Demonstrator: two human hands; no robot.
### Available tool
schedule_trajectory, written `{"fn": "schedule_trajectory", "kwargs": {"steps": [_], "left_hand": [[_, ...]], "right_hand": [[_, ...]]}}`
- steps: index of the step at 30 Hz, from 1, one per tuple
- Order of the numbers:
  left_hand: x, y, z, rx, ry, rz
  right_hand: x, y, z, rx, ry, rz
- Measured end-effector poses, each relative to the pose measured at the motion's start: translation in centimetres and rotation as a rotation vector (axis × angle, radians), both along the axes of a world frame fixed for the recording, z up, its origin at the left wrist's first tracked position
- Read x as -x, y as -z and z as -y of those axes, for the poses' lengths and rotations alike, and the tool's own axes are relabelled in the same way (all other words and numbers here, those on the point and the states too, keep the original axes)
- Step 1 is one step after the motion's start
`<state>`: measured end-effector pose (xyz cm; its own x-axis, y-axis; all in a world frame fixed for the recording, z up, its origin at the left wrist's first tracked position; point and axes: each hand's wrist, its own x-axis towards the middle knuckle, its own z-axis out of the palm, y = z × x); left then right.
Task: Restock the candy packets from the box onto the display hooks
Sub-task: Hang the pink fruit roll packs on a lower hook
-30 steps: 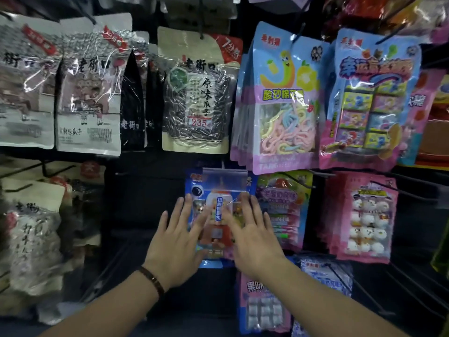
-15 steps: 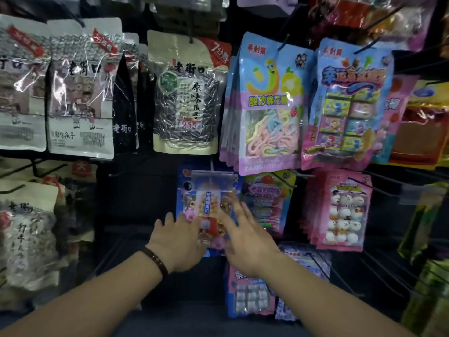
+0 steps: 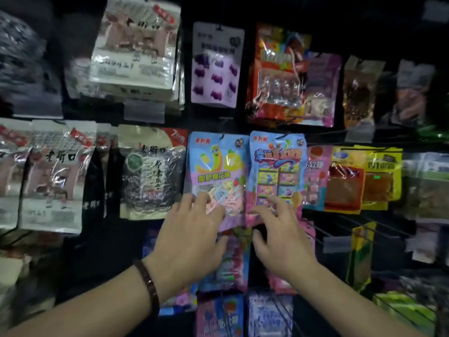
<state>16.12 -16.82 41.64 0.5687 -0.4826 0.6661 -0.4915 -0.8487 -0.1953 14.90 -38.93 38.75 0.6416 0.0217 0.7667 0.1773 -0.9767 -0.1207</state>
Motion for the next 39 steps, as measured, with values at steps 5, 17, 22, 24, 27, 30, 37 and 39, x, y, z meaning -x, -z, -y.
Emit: {"fn": "schedule_trajectory", "kwargs": {"steps": [5, 17, 22, 24, 27, 30, 37, 39], "left_hand": [[-3.8, -2.0, 4.7, -0.048, -0.093, 0.055], [-15.4, -2.3, 6.5, -0.031, -0.224, 0.018], [-18.5, -2.6, 5.7, -0.015, -0.207, -0.058], [-19.4, -2.6, 5.9, -0.006, -0.196, -0.068], [-20.4, -2.2, 6.4, 0.020, -0.194, -0.060], [-21.2, -2.0, 6.6, 0.029, -0.202, -0.046], [-20.1, -2.2, 7.5, 0.067, -0.177, -0.108], [-19.5, -2.2, 7.8, 0.082, -0.180, -0.114]], "right_hand": [[-2.0, -3.5, 3.2, -0.070, 0.174, -0.190], [-10.6, -5.5, 5.1, -0.015, 0.255, -0.130], [-13.8, -5.8, 5.7, -0.007, 0.240, -0.130], [-15.0, -5.8, 5.8, -0.012, 0.234, -0.127], [-16.3, -5.8, 5.9, -0.044, 0.210, -0.135], [-17.4, -5.4, 6.2, -0.068, 0.227, -0.153], [-18.8, -6.7, 5.6, -0.103, 0.242, -0.263], [-18.7, -7.3, 5.4, -0.108, 0.244, -0.285]]}}
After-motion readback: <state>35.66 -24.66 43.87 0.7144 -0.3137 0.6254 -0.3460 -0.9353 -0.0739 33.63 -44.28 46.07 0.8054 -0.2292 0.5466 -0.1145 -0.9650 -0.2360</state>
